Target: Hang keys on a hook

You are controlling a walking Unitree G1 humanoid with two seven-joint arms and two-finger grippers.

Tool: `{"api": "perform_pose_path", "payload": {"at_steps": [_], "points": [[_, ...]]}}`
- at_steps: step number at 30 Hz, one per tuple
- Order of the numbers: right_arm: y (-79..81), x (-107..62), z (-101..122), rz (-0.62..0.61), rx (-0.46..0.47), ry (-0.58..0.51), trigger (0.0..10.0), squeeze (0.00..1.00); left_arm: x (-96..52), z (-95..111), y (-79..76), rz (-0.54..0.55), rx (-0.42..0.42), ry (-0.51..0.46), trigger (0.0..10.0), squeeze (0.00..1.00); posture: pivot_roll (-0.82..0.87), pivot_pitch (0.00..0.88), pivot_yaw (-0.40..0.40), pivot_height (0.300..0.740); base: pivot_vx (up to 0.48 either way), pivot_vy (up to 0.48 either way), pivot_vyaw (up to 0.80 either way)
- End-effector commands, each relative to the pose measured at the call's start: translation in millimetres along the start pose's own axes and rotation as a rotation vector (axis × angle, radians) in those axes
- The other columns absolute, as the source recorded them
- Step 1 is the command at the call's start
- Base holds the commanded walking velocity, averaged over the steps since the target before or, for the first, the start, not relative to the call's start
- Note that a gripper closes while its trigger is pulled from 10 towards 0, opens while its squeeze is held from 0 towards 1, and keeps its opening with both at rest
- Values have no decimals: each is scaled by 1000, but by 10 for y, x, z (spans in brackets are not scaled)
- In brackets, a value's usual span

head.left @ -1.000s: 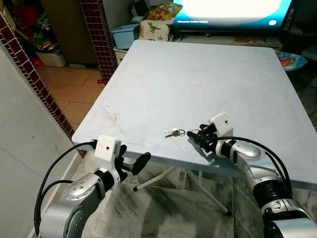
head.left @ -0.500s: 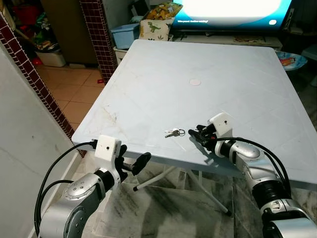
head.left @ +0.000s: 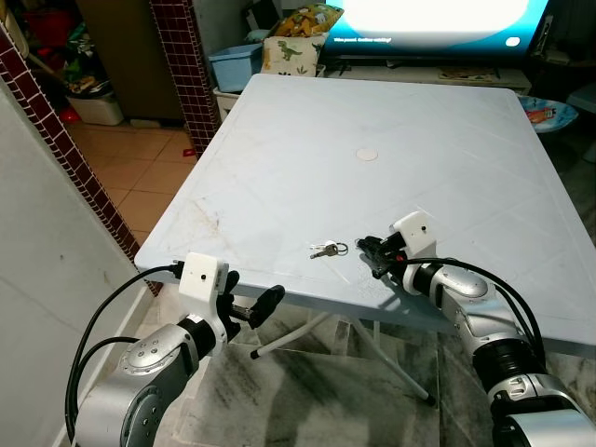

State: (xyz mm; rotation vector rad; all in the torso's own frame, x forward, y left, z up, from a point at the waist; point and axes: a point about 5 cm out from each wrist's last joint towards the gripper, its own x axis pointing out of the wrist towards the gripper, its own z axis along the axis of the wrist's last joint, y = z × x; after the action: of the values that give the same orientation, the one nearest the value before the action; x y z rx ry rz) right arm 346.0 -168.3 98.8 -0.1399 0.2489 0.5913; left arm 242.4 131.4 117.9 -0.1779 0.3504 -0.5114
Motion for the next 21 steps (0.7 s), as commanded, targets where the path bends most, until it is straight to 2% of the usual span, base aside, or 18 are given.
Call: {"api": "perform_pose_path", "payload": {"at_steps": [1,12,16,21], "points": [[2,-12,-10,-12,8,-9,0,0,14,-6,-1,2,9,8,10000,0,42,55,61,740,0,0,0],[-3,-50,-2,-107,8,-46,0,0,38,16,15,18,22,-19,10000,0,36,44,59,740,0,0,0],[-15,-67,80,-178,-3,-97,0,0,34,86,13,10,95,-73,10000,0,36,44,59,740,0,0,0],[0,-98,266,-262,-33,-196,0,0,9,35,-82,-74,80,-51,10000,0,33,39,57,740,0,0,0]]}}
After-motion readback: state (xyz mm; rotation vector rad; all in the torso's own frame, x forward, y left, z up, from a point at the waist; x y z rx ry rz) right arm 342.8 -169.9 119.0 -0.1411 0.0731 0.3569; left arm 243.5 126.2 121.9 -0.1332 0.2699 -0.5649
